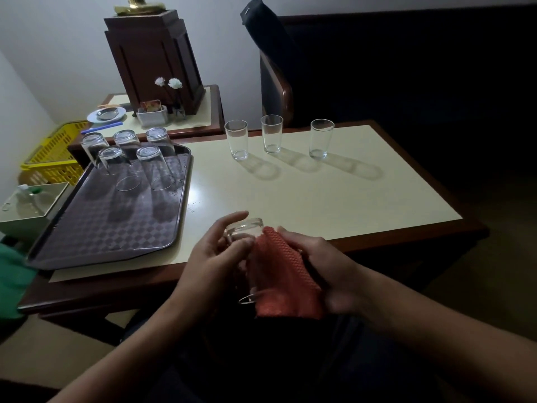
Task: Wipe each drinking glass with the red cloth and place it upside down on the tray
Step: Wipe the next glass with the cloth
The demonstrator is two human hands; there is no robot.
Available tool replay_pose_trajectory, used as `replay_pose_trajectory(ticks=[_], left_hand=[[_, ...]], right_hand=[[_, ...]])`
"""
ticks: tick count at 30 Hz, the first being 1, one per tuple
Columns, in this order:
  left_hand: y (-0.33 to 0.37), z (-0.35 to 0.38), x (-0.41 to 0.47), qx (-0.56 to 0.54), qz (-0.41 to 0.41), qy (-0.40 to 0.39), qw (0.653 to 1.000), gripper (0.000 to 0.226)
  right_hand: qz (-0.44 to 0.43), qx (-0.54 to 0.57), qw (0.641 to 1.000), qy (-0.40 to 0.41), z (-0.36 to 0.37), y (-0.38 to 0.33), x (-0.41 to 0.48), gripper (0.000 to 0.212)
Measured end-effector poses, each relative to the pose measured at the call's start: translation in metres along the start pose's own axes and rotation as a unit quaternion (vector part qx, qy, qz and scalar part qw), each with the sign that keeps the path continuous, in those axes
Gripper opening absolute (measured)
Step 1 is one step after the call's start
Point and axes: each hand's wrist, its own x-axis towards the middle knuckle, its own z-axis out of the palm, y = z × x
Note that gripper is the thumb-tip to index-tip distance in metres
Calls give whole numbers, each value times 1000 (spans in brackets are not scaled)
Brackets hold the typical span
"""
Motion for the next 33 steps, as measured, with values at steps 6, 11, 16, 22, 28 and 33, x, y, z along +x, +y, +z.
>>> replay_pose_trajectory(ticks=[6, 11, 16, 22, 28, 33], left_hand=[[8, -26, 11, -146, -92, 2, 985, 56], [10, -16, 5, -130, -216, -72, 965, 40], [13, -18, -2, -86, -185, -208, 957, 30], [19, -26, -2, 131, 141, -168, 967, 62], [20, -47, 5, 301, 329, -113, 888, 50], [9, -59, 11, 272, 251, -49, 927, 61]], right_hand=[[-72, -77, 994, 36, -14, -16, -3, 58], [-347, -508, 788, 39, -24, -24, -15, 55], [-551, -614, 560, 75, -25, -17, -16, 44], [-201, -184, 951, 144, -6, -9, -4, 26], [143, -82, 979, -121, -18, -17, -9, 43], [33, -233, 971, 38, -19, -39, -13, 36]])
